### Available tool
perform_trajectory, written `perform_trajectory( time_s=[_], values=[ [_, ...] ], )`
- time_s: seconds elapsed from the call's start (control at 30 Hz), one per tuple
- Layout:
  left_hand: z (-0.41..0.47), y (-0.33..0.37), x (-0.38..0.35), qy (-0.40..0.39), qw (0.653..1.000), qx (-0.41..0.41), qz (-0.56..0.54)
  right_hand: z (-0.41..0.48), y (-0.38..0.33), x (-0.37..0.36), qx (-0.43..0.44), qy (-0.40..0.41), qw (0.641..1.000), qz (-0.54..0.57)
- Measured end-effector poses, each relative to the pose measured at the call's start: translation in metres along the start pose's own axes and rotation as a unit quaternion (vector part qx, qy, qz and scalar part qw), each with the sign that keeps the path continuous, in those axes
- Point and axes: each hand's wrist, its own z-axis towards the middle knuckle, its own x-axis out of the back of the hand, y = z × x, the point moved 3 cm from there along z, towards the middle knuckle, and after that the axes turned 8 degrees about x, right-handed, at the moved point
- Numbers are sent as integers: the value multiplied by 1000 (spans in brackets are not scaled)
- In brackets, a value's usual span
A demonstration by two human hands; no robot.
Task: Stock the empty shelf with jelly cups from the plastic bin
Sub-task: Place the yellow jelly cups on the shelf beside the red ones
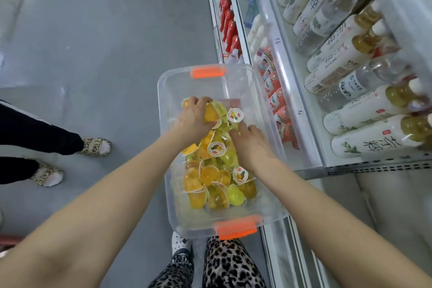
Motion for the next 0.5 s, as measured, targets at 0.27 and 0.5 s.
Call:
perform_trajectory(
  time_s=[0.27,0.5],
  values=[
    [-74,1,19,32,991,-22,-130,-78,-15,35,-136,153,951,234],
    [-138,53,24,-4,981,-164,-108,-183,-25,75,-227,316,891,232]
  ],
)
